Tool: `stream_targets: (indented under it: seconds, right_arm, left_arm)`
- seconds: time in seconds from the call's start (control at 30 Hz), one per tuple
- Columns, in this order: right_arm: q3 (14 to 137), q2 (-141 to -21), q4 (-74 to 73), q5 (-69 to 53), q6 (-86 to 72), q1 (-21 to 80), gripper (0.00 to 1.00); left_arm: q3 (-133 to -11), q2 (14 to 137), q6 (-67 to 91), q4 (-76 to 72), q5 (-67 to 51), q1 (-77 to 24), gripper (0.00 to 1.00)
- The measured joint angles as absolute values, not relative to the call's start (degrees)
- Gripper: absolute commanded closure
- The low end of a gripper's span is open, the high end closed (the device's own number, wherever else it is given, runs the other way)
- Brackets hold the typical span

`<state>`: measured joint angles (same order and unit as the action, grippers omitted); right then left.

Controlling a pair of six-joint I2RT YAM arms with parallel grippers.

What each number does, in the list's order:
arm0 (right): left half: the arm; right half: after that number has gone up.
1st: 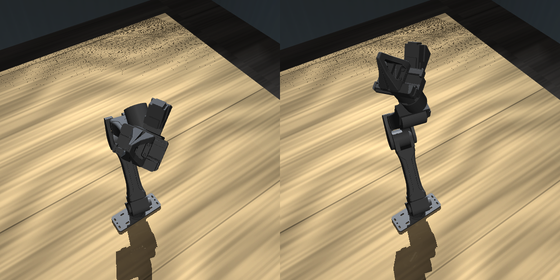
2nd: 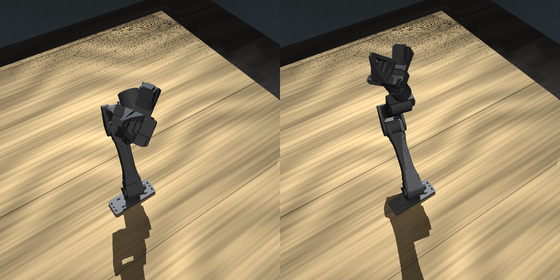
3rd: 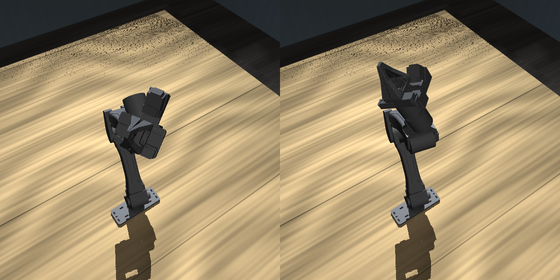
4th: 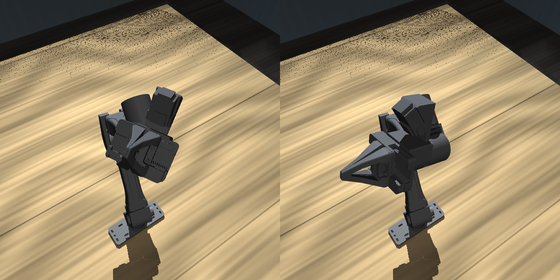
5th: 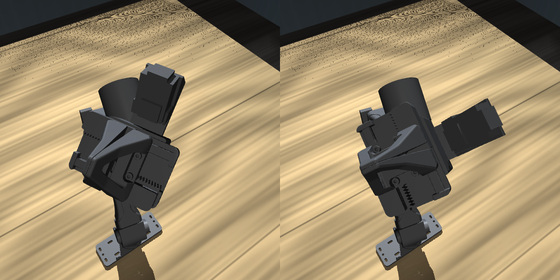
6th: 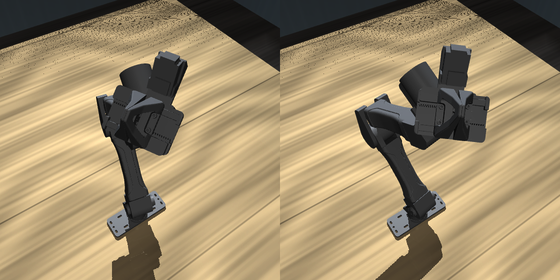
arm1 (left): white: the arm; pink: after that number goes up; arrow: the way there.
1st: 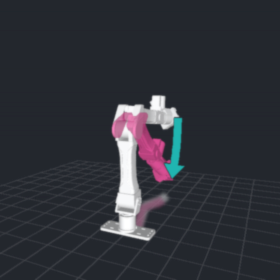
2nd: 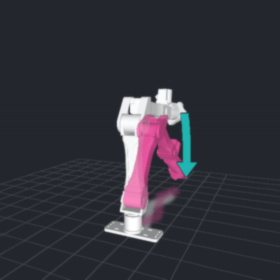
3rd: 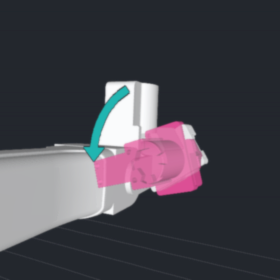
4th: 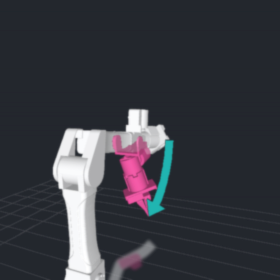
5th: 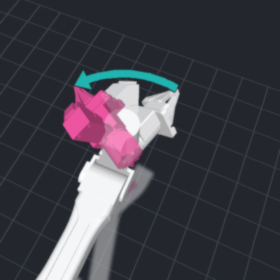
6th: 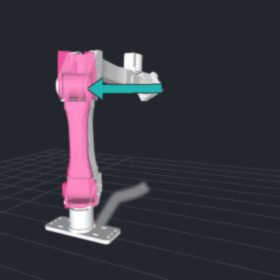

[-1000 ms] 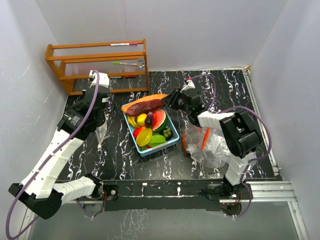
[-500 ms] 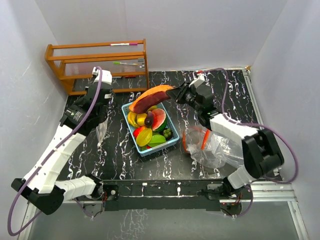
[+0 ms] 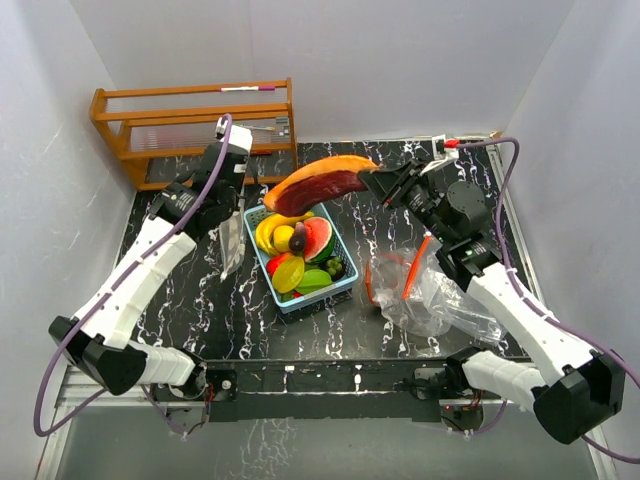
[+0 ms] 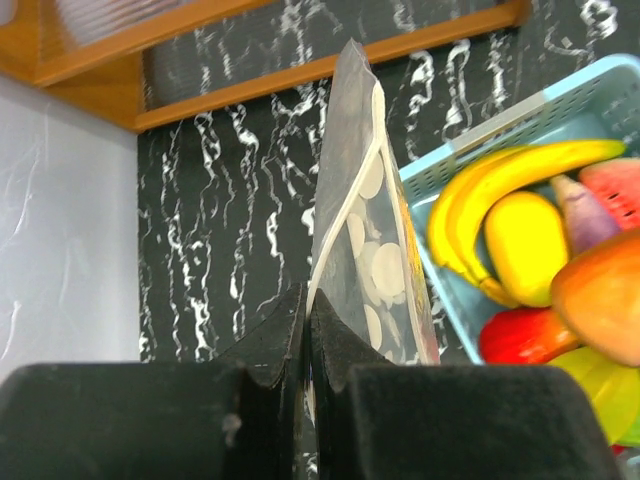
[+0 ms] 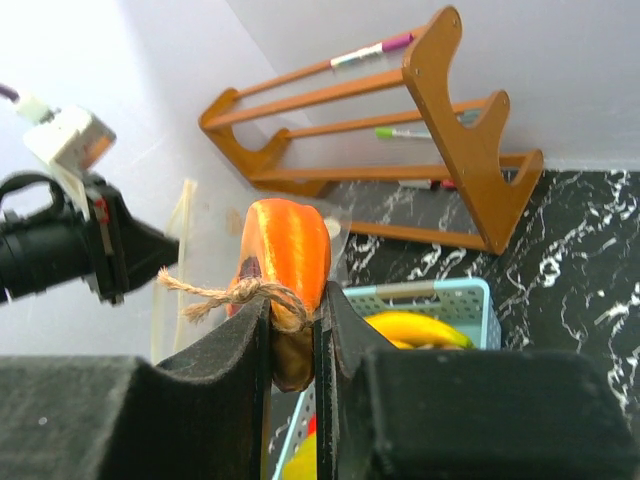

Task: Place the food in the zip-top bag and seal the zipper
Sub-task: Pick up the fake food from the bin, then place the fake food in the zipper food storage bag.

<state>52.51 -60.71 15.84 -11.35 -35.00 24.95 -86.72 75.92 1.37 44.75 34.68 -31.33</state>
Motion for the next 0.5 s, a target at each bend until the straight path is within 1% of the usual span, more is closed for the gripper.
stream_targets:
  seconds: [0.3,0.5]
  right_arm:
    - [51.51,-54.63,5.82,-15.14,-33.5,24.95,0.92]
    - [51.51,-50.61,3.99,-16.73,-33.56,24.95,0.92]
  left_arm:
    - [-88.36,78.67,2.63,40.34,29.08,-31.33,1.0]
    - [-87.22,79.72,3.9,37.58,26.3,-31.33,1.0]
